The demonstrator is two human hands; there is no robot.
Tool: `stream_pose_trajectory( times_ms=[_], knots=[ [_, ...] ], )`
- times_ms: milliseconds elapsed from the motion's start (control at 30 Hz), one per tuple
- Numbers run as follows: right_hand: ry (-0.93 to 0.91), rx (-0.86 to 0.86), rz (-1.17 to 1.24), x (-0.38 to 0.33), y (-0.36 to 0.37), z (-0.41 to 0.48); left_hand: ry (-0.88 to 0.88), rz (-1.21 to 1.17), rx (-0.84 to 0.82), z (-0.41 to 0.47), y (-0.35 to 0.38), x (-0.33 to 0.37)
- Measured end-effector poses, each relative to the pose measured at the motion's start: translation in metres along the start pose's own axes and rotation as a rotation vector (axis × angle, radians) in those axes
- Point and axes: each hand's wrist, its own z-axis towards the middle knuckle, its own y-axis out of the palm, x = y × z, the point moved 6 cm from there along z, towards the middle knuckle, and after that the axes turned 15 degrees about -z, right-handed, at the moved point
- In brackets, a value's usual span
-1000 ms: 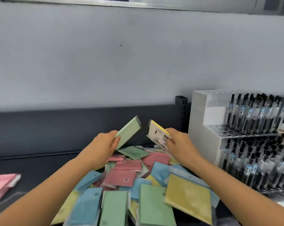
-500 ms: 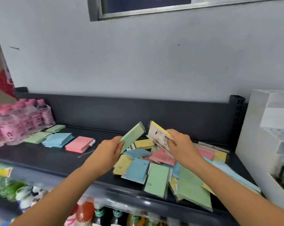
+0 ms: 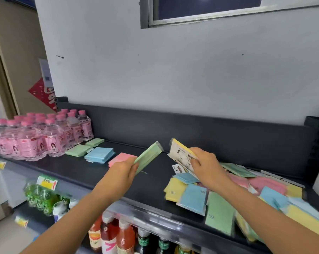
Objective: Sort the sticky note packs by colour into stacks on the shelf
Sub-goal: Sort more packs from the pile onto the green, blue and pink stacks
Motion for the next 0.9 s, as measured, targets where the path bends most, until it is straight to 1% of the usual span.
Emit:
stream_pose_trajectory(
  times_ms=[100, 267, 333, 533, 733, 900],
  knots=[
    [0.008, 0.001, -0.020, -0.021, 0.013, 0.013, 0.026, -0.007, 0.034, 0.001, -0.020, -0.021],
    [0.046, 0.002, -0.034, -0.053, 0.039, 0.031, 0.011, -0.035, 0.000, 0.013, -0.049, -0.067],
    [0.078, 0.006, -0.056, -0.069, 0.053, 0.043, 0.038, -0.046, -0.020, 0.019, -0.064, -0.089],
    [0.146, -0.026, -0.140, -0.085, 0.075, 0.064, 0.116, -0.090, -0.026, 0.039, -0.082, -0.120],
    [0.188, -0.085, -0.255, -0.083, 0.097, 0.082, 0.121, -0.133, -0.042, 0.064, -0.081, -0.142],
    [0.130, -0.121, -0.415, -0.071, 0.106, 0.112, 0.113, -0.147, -0.050, 0.087, -0.073, -0.143]
  ],
)
